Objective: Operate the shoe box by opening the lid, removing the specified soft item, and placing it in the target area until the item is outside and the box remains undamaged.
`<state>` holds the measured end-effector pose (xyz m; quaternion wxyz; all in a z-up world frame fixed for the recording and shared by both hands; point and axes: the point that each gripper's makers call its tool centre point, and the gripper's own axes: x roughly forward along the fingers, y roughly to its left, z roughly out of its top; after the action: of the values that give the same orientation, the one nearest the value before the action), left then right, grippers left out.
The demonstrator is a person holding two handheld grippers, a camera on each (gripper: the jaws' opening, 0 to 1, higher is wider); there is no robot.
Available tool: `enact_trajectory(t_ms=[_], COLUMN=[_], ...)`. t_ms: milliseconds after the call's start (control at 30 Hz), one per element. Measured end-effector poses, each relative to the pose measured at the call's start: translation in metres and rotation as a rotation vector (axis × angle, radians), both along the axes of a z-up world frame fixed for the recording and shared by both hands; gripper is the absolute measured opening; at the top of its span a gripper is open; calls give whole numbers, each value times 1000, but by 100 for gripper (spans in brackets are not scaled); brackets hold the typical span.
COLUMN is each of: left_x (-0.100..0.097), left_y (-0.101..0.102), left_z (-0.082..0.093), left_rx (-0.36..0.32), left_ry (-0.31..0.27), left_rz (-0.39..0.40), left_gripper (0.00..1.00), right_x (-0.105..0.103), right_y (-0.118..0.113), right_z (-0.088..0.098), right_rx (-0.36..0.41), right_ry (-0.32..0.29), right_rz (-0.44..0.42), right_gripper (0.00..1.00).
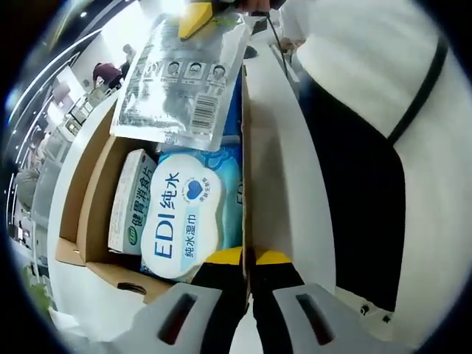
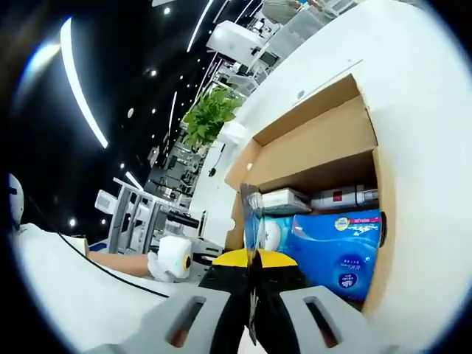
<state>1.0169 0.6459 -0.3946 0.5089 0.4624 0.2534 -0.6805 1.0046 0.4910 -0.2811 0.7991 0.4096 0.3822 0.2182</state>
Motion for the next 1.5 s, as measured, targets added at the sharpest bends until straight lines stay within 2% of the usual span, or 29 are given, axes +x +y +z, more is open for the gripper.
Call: enact_trajectory(t_ms=[100,167,233,367,400,500,633,733,1000,1067,1167,1333,1500], left_x=[0,0,-1,-1,0,-1,0,0,-1,-1,-1,-1,0], left_y=[0,1,2,-1,-2,0,0,0,-1,-1,-1,0,0], left_z=[-1,-2,-1,2,2,0,0,-1,0,0,0,-1,-3], left_rx=[-6,-21,-23,-10,-14,-32,-27,-28,-26,-30,-28,-24,-27], left_ry=[-10,-40,-83,7,12,-26,-22,-23,-27,-33,-29,-21,-23], left_rz=[1,-8,-90,-12,-1,-37,-10,-3,-6,-8,-5,-11,-8], left_gripper=[2,2,3,2,2,1,2,2,2,2,2,2,2], right_x=[9,14,15,10,6,4,4,3,-9,-14,-23,-35,-44], right_y=[5,7,6,8,7,2,-3,-8,-31,-37,-61,-88,-83], right_z=[4,9,12,15,12,8,7,12,12,11,13,25,31], right_rx=[37,34,17,10,-18,-66,-77,-135,-142,-167,-220,-211,-185], right_ry=[6,-15,-20,-23,-21,-13,6,-13,6,-2,3,1,-3], right_rz=[6,32,32,78,102,107,80,102,43,45,12,-41,-35], right_gripper=[0,0,0,0,0,0,0,0,0,0,0,0,0])
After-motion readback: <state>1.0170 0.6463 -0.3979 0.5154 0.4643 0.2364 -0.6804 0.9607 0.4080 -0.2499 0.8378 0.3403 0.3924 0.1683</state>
